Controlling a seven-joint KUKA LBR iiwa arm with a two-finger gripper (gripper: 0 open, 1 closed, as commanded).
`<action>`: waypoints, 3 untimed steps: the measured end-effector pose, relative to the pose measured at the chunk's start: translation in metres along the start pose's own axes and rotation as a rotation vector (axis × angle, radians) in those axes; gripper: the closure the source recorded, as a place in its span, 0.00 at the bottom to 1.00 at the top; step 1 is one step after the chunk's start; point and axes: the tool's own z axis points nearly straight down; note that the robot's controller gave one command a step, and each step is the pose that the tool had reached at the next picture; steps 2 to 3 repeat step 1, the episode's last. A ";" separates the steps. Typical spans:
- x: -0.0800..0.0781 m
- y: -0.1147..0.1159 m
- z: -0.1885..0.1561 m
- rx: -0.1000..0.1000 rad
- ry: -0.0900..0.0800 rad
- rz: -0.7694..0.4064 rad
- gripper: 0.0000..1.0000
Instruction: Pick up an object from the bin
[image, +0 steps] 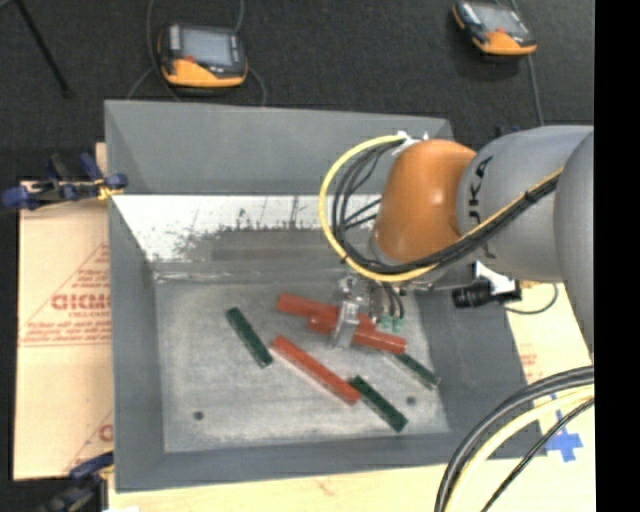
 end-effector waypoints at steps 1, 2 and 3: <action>-0.003 -0.001 -0.053 0.000 0.001 -0.002 1.00; -0.003 -0.001 -0.053 0.000 0.001 -0.002 1.00; -0.003 -0.001 -0.053 0.000 0.001 -0.002 1.00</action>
Offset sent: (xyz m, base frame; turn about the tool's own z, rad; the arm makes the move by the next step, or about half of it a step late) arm -0.0002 -0.0002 0.0490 0.0000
